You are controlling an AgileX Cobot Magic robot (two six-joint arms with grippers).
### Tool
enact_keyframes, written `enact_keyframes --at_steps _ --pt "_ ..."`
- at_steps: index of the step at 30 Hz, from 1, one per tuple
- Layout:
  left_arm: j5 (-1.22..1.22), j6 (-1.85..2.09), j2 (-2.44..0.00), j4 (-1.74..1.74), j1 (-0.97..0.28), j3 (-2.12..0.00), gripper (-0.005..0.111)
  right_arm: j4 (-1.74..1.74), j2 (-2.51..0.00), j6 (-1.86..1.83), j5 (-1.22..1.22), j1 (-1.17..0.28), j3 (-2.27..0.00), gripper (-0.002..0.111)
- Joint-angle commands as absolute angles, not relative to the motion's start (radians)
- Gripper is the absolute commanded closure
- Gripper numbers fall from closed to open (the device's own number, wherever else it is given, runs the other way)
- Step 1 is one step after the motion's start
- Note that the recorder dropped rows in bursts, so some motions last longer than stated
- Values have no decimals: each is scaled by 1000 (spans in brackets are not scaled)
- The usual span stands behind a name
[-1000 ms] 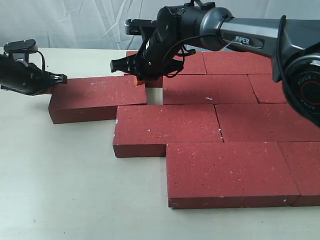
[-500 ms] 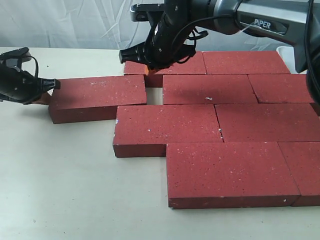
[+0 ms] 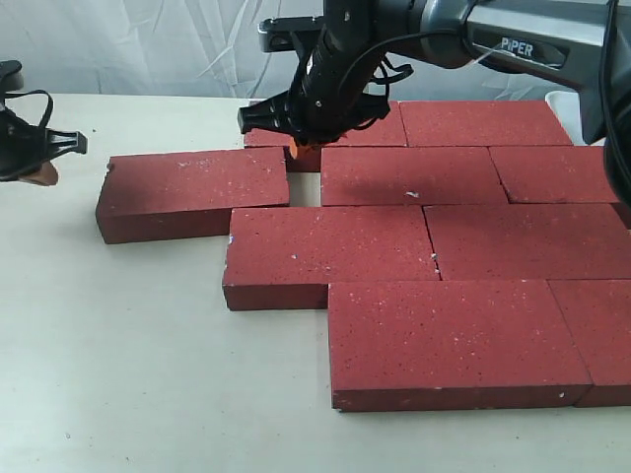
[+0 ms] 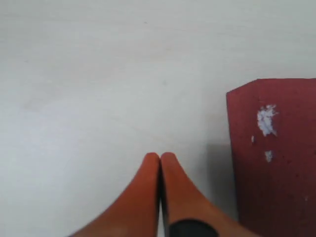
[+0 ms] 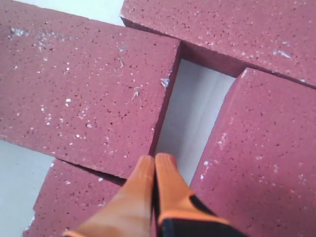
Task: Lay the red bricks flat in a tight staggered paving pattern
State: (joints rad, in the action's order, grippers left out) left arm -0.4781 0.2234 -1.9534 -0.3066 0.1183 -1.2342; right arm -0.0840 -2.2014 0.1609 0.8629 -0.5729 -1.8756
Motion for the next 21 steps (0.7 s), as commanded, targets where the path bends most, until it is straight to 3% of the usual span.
enact_keyframes --at_steps 1,8,21 --pt "-504 -19 -1904 -60 65 -1236 107 -80 -2191 162 888 -566 -1881 109" --pt "-515 -17 -1896 -55 -29 -1236 107 -80 -2190 162 989 -566 -1881 109" --pt "-508 -19 -1924 -55 -31 -1236 107 -74 -2175 162 1021 -566 -1881 109"
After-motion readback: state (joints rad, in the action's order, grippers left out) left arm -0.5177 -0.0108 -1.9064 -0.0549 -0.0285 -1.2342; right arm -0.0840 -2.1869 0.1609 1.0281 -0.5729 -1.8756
